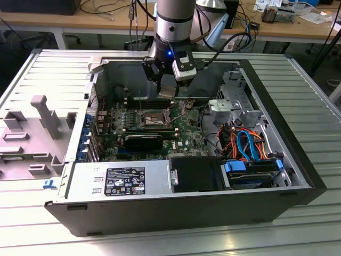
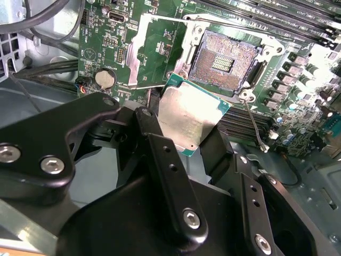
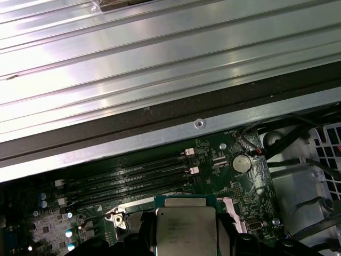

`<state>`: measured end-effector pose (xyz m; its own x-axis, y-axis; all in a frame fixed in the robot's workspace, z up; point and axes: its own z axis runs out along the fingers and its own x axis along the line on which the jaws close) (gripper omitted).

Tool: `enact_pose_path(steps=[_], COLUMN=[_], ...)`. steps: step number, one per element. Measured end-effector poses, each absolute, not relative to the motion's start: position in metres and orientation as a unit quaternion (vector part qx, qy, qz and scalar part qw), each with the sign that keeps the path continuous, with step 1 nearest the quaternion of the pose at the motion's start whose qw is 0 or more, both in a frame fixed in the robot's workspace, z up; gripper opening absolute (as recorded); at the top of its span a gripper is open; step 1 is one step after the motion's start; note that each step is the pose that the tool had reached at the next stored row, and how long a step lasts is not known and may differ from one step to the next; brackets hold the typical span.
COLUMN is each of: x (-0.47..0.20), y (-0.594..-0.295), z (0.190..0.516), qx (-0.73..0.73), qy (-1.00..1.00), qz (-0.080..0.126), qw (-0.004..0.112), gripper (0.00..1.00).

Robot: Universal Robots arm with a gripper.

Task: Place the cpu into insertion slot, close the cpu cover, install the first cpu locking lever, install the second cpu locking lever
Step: 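Place the cpu into insertion slot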

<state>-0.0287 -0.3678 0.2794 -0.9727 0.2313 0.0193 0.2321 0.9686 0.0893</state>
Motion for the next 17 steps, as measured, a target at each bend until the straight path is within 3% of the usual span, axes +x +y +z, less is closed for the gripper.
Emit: enact_pose_path(steps=[17], x=[-0.0287], y=[-0.3679], z=[0.2792], qx=[-0.121], qy=[-0.992], qz=[-0.046], qw=[0.004], gripper=[0.55])
